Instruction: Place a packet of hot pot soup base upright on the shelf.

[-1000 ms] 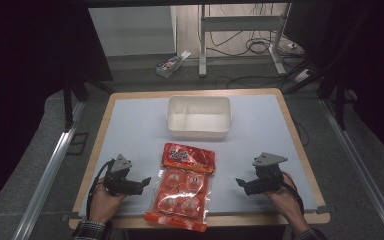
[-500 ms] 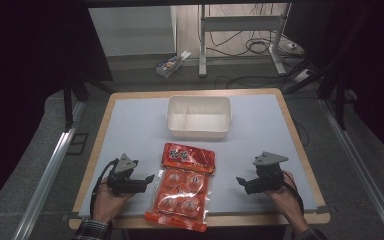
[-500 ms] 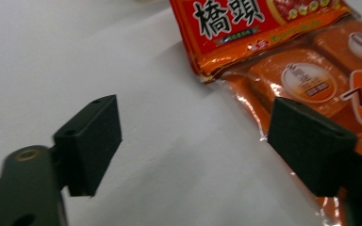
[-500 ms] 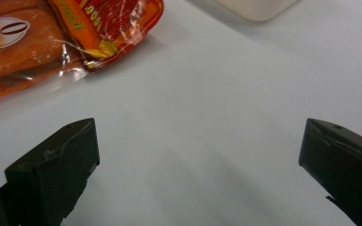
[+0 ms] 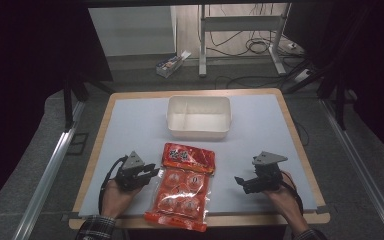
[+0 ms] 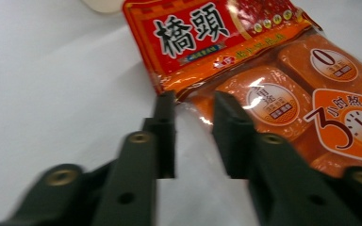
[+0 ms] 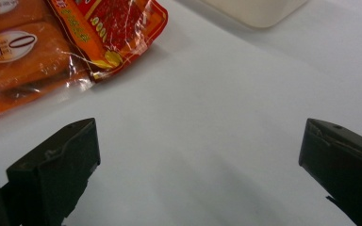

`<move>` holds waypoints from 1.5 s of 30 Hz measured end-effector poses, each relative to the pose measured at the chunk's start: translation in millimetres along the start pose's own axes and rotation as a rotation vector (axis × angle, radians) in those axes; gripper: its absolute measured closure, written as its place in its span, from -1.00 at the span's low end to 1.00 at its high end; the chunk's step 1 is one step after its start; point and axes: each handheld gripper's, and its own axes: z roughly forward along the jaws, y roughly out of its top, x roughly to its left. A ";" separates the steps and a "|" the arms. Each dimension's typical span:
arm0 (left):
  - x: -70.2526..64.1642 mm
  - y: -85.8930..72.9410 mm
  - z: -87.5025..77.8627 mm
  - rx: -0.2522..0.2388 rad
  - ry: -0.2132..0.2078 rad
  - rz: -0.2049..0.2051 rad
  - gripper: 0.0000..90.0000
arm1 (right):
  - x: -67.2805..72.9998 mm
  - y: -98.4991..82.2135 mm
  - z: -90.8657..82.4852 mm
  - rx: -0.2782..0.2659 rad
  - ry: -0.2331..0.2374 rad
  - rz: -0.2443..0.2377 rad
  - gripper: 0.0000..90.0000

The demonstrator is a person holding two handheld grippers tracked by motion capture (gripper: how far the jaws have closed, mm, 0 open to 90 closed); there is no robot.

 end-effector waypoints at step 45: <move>-29.1 40.3 77.0 0.114 -0.066 0.111 1.00 | 3.6 -2.1 7.4 0.069 0.012 -0.002 -1.00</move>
